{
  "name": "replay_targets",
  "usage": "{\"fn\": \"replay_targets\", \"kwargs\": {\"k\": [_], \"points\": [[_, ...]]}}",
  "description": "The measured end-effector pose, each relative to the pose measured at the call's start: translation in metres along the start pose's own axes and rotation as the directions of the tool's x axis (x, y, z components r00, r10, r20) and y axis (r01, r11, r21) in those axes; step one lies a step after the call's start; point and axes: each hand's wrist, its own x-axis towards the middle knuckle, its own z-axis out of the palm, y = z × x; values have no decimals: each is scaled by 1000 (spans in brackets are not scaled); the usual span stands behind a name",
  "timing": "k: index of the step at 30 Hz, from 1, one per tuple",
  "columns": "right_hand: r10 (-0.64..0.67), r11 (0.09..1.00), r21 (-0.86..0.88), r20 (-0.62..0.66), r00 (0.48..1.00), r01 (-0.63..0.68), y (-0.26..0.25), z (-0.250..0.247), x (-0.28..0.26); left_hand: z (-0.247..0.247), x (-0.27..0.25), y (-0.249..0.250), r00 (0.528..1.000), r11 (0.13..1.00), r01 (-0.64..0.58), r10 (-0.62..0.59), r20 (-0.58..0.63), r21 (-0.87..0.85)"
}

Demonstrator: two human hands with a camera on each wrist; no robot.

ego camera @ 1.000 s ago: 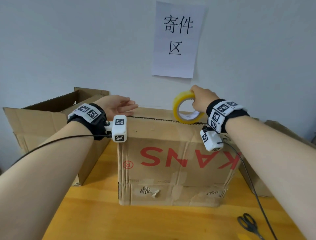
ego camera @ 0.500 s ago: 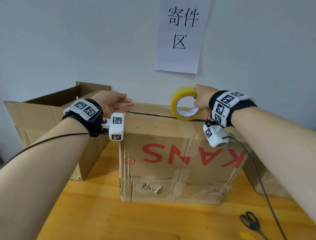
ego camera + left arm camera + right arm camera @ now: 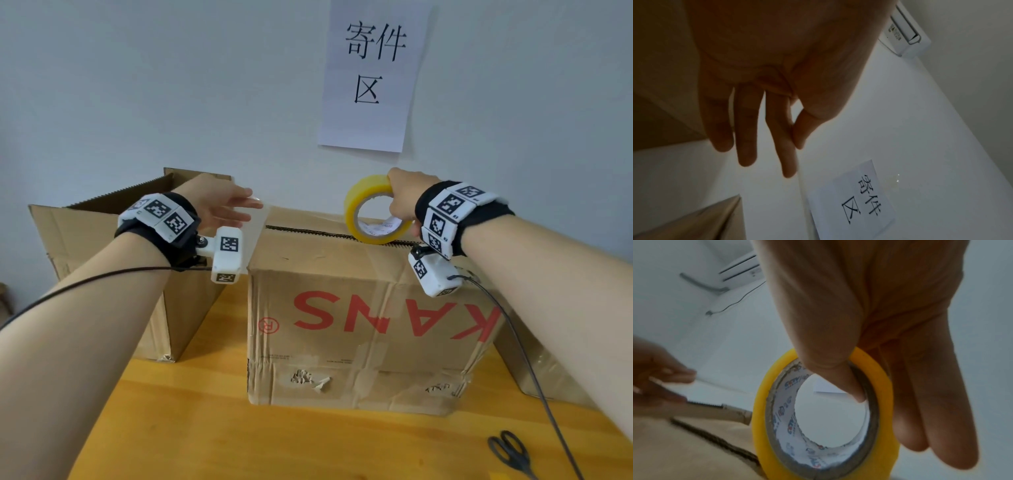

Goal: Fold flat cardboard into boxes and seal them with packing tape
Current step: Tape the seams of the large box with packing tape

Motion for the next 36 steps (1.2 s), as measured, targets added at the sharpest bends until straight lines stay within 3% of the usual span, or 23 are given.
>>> {"fn": "replay_targets", "kwargs": {"k": [5, 14, 23, 36], "points": [[10, 993, -117, -46, 999, -15, 4, 1, -1, -12, 3, 3, 1000, 999, -18, 18, -22, -33], [-15, 976, -218, -70, 997, -1, -4, -1, 0, -6, 4, -20, 992, 989, 119, -114, 54, -86], [6, 975, -222, -35, 999, -13, 2, 2, 5, -6, 13, -37, 962, 967, 226, -203, 183, -114], [-5, 975, -220, -9, 1000, 3, -1, 1, 5, -7, 26, -59, 928, 901, 341, -279, 246, -267]]}}
